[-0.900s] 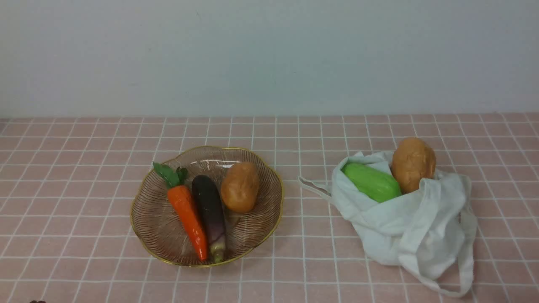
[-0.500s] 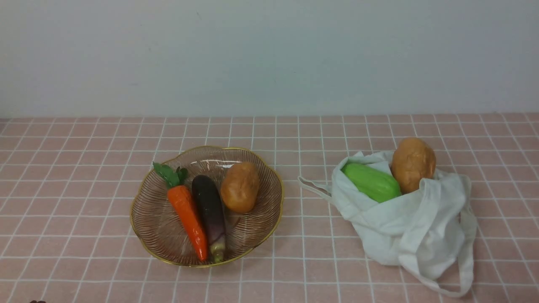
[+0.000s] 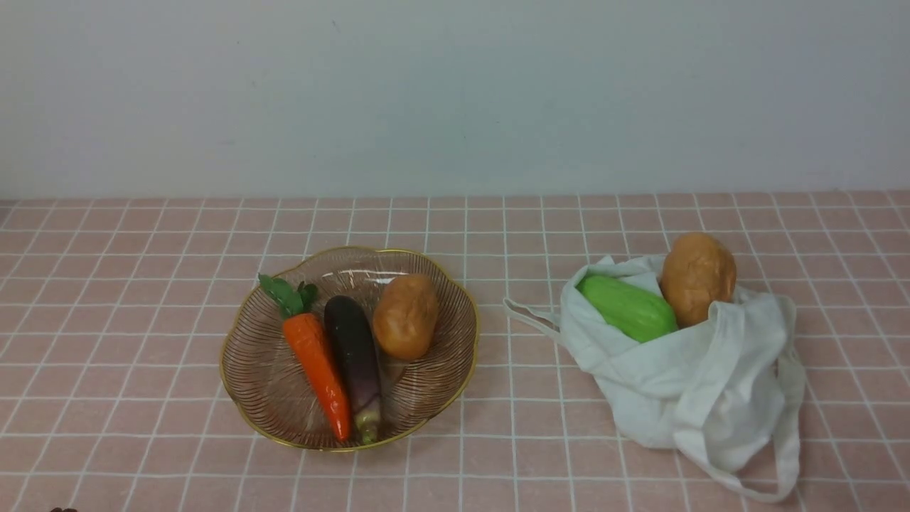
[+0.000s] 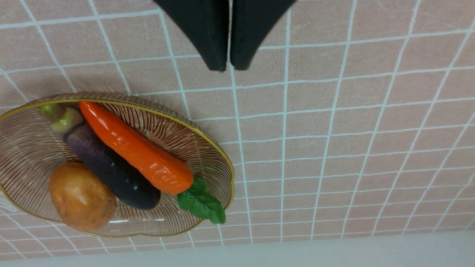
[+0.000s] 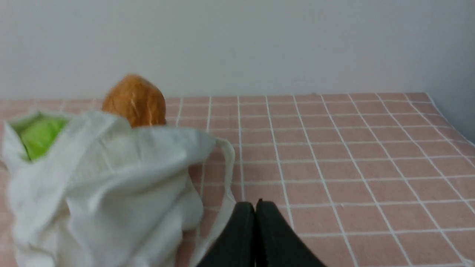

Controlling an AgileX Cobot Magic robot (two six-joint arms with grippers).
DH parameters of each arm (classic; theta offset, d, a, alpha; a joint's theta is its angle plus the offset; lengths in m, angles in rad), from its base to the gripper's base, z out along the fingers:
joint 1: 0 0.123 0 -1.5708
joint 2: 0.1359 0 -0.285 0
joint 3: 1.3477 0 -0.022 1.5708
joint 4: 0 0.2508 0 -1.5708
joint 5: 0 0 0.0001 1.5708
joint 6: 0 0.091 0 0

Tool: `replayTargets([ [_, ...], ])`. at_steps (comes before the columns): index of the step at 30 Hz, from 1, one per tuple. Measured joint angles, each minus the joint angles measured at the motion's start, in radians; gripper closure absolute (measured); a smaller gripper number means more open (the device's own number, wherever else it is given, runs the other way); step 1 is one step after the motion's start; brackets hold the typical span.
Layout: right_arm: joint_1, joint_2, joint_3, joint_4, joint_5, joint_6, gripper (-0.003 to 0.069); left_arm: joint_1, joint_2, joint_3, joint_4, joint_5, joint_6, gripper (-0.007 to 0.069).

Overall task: Take vegetables from bag on pink coffee tablecloth place on plate.
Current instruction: 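Reach into the bag and grasp the item inside with the right gripper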

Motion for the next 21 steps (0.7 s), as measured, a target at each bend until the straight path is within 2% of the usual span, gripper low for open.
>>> replayTargets([
  [3, 0.0, 0.0, 0.0, 0.105, -0.195, 0.15, 0.0669, 0.0, 0.0, 0.0, 0.0, 0.0, 0.0, 0.063],
  [6, 0.0, 0.0, 0.0, 0.151, -0.321, 0.225, 0.0669, 0.0, 0.0, 0.0, 0.0, 0.0, 0.0, 0.063],
  [13, 0.0, 0.0, 0.0, 0.178, -0.414, 0.244, 0.0669, 0.0, 0.0, 0.0, 0.0, 0.0, 0.0, 0.063],
  [18, 0.0, 0.003, -0.023, 0.216, -0.571, 0.359, 0.0669, 0.0, 0.0, 0.0, 0.0, 0.0, 0.0, 0.063],
  [21, 0.0, 0.065, -0.171, 0.174, -0.494, 0.412, 0.0669, 0.0, 0.0, 0.0, 0.0, 0.0, 0.0, 0.063],
])
